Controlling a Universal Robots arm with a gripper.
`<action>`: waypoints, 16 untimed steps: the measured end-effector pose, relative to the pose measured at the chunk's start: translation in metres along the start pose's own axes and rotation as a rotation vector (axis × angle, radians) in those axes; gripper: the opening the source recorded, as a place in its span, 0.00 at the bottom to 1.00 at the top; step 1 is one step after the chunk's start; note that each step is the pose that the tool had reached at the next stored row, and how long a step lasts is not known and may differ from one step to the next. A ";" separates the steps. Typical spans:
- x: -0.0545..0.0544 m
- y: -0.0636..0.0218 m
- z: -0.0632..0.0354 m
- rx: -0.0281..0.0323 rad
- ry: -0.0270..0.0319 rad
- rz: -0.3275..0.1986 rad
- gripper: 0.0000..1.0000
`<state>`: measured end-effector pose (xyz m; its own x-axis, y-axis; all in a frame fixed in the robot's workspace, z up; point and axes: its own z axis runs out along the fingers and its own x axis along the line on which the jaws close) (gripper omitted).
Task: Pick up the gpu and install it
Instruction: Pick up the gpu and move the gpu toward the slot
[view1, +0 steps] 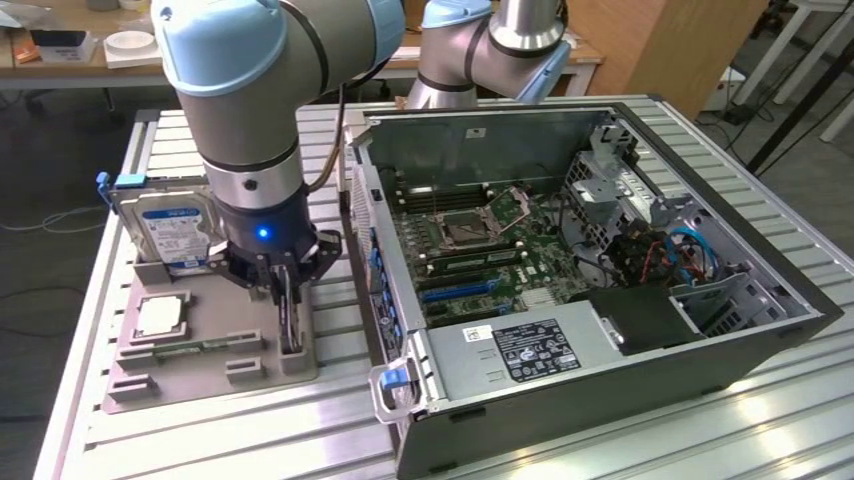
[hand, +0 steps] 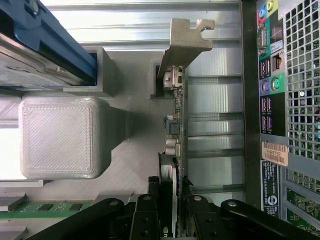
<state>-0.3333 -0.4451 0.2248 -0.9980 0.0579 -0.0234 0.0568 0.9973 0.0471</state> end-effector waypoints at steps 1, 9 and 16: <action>0.000 0.0001 -0.0016 -0.0002 0.0003 0.000 0.27; 0.000 0.0009 -0.0194 -0.0004 0.0004 0.000 0.27; -0.001 0.0019 -0.0399 -0.0004 0.0005 0.000 0.27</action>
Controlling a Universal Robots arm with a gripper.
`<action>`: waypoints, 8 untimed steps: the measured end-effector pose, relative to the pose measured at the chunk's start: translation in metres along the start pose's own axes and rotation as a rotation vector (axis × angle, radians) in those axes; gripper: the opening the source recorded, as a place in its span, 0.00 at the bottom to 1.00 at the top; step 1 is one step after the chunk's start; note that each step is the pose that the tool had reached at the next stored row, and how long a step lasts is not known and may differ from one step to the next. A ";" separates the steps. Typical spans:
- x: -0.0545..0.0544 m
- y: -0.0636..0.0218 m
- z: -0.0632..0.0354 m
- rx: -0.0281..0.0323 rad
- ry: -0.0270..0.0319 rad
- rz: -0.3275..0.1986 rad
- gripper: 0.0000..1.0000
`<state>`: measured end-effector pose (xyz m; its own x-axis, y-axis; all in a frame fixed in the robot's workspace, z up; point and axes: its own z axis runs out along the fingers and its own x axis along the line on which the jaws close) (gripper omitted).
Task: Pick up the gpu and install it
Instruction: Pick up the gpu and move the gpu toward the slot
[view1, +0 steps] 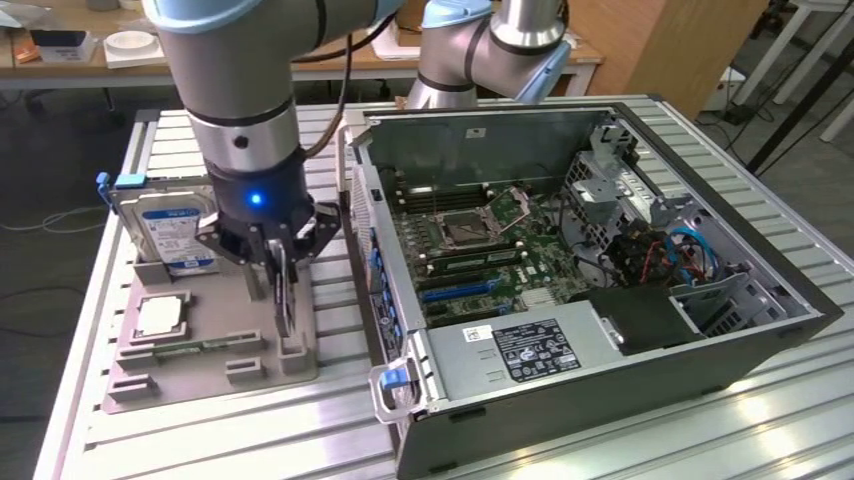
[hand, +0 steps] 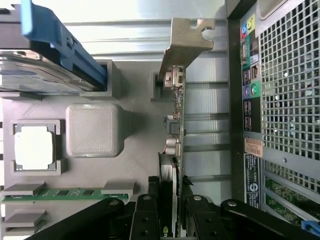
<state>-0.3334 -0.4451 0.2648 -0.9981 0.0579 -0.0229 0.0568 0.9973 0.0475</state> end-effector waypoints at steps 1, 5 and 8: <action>0.000 0.0002 -0.0032 -0.0001 -0.0001 0.000 0.27; 0.000 0.0008 -0.0158 -0.0001 -0.0001 0.000 0.27; -0.001 0.0013 -0.0263 0.0000 0.0000 0.000 0.27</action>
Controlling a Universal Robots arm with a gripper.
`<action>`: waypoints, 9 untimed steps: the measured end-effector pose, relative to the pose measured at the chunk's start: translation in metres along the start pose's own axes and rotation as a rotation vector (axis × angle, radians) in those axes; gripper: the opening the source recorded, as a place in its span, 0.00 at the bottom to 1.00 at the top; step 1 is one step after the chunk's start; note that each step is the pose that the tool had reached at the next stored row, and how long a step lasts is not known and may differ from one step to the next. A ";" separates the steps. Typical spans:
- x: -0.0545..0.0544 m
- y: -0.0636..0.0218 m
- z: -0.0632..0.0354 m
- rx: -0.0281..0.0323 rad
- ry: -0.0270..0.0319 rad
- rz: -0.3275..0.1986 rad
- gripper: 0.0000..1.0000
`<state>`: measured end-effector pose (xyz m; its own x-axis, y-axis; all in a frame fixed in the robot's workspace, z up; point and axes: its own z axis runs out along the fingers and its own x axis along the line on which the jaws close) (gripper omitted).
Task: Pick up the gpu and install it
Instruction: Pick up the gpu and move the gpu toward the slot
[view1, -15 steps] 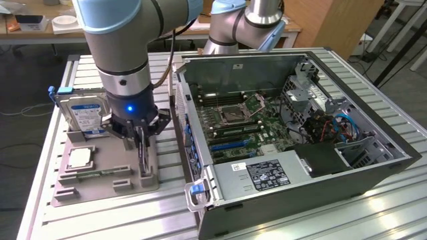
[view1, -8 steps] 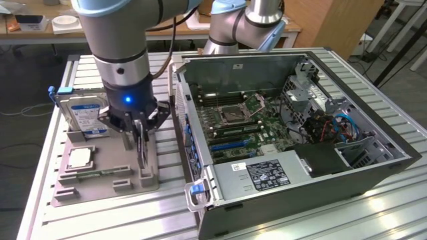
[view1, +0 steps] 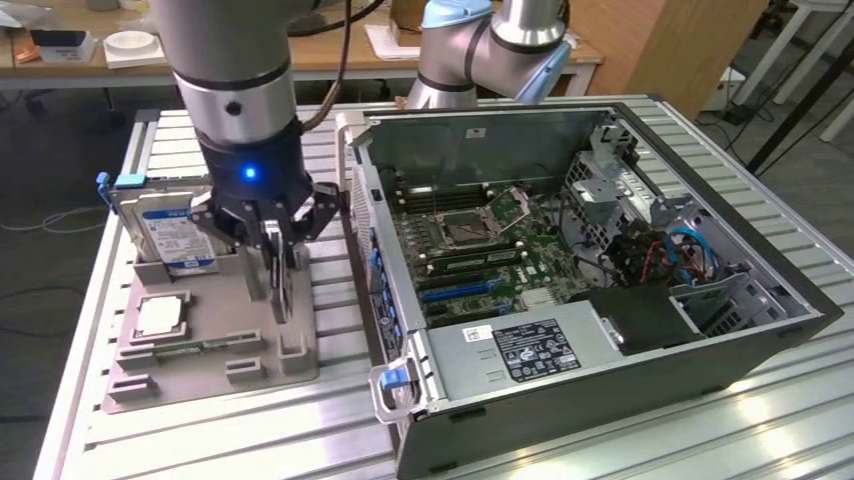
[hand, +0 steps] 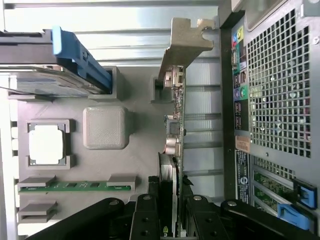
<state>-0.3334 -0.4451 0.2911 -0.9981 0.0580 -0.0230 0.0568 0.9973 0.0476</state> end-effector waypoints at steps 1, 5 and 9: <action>0.000 0.0002 -0.0035 0.0000 -0.0001 0.000 0.27; 0.000 0.0009 -0.0189 0.0000 0.0000 0.000 0.27; -0.001 0.0016 -0.0330 0.0000 0.0000 0.000 0.27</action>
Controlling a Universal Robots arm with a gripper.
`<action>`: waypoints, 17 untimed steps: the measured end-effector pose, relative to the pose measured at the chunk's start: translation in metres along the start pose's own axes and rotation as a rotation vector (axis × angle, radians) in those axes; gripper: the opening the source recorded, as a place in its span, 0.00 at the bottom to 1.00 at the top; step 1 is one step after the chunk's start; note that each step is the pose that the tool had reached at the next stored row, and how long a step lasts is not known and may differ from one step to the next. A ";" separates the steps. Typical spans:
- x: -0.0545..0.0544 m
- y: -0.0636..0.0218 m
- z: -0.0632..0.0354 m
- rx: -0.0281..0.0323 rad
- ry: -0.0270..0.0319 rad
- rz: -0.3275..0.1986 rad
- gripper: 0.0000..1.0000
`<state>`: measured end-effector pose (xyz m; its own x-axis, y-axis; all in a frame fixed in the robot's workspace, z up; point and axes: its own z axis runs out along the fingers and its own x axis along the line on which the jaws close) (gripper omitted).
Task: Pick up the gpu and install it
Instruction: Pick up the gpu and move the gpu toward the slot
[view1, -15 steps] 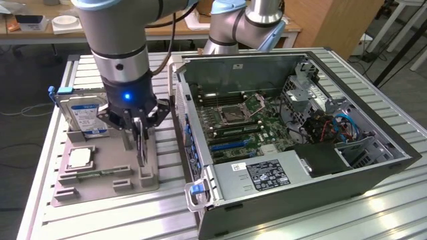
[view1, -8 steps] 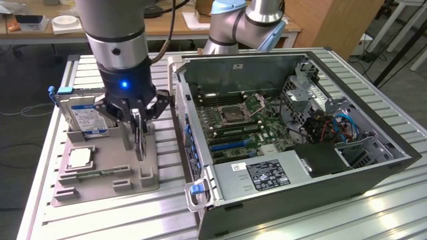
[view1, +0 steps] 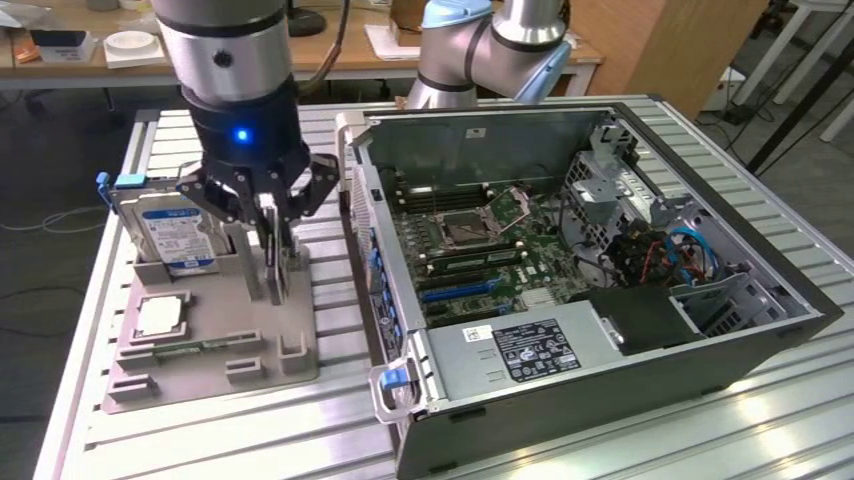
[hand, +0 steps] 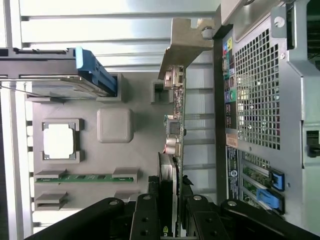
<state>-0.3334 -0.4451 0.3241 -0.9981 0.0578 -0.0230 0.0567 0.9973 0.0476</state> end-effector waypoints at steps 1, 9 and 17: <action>0.000 0.0001 -0.0032 0.0000 0.0000 0.000 0.27; -0.001 0.0016 -0.0340 0.0000 0.0001 -0.001 0.27; -0.002 0.0032 -0.0667 -0.0001 0.0001 -0.002 0.27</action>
<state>-0.3334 -0.4451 0.3909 -0.9982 0.0557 -0.0230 0.0546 0.9974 0.0477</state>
